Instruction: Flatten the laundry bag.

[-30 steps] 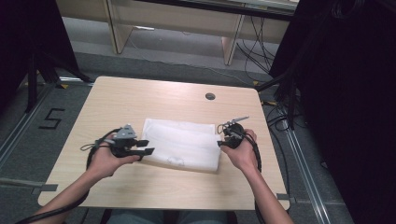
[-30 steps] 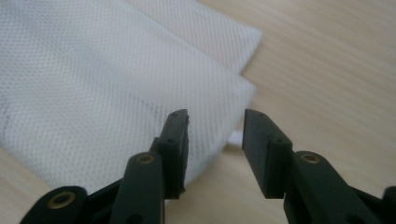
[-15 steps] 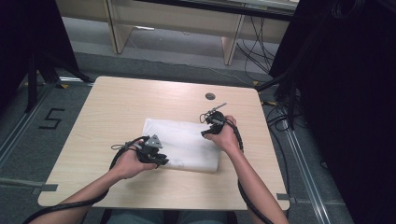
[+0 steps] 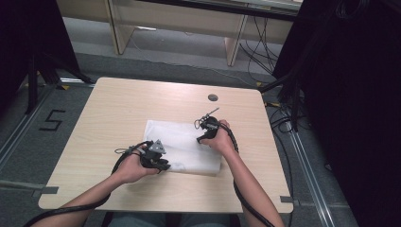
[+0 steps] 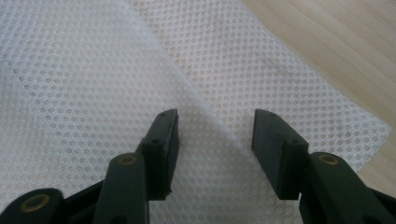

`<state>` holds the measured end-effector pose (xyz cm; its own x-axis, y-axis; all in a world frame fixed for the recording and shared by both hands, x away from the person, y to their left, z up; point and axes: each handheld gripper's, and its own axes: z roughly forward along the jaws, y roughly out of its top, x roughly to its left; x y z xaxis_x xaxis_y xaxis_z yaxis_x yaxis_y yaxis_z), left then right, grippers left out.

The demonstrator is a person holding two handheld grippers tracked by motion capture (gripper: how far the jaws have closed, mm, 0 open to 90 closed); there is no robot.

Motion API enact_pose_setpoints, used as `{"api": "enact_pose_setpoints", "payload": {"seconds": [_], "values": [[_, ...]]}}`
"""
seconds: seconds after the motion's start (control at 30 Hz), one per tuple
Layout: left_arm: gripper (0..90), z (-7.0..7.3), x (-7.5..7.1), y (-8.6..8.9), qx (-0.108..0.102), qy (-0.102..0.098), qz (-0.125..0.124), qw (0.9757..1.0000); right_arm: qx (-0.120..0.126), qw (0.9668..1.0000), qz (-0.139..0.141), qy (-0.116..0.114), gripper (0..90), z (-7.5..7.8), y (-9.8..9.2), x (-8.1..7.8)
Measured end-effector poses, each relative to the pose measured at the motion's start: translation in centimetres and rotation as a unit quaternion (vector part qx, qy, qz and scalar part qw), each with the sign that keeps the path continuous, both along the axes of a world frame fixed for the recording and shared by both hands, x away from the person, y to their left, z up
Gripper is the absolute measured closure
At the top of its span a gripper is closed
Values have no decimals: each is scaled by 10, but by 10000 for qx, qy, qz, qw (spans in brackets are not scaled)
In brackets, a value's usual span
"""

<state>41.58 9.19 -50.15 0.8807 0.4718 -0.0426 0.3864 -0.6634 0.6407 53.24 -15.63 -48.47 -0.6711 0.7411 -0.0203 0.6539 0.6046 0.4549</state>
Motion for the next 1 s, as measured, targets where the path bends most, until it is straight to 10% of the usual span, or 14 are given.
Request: {"api": "enact_pose_setpoints", "payload": {"seconds": [0.4, 0.83, 1.0], "values": [[753, 0, -1, 0, 99, -56, -68, 9999, -195, 9988, 435, 137, 859, 3, 13, -7], [764, 5, -1, 0, 84, -26, -52, 9999, -285, 9982, 501, -181, 897, 20, 17, -17], [863, 19, -16, -15, -498, 138, -58, 9986, -167, 9980, 493, -353, 897, 33, 16, -20]]}}
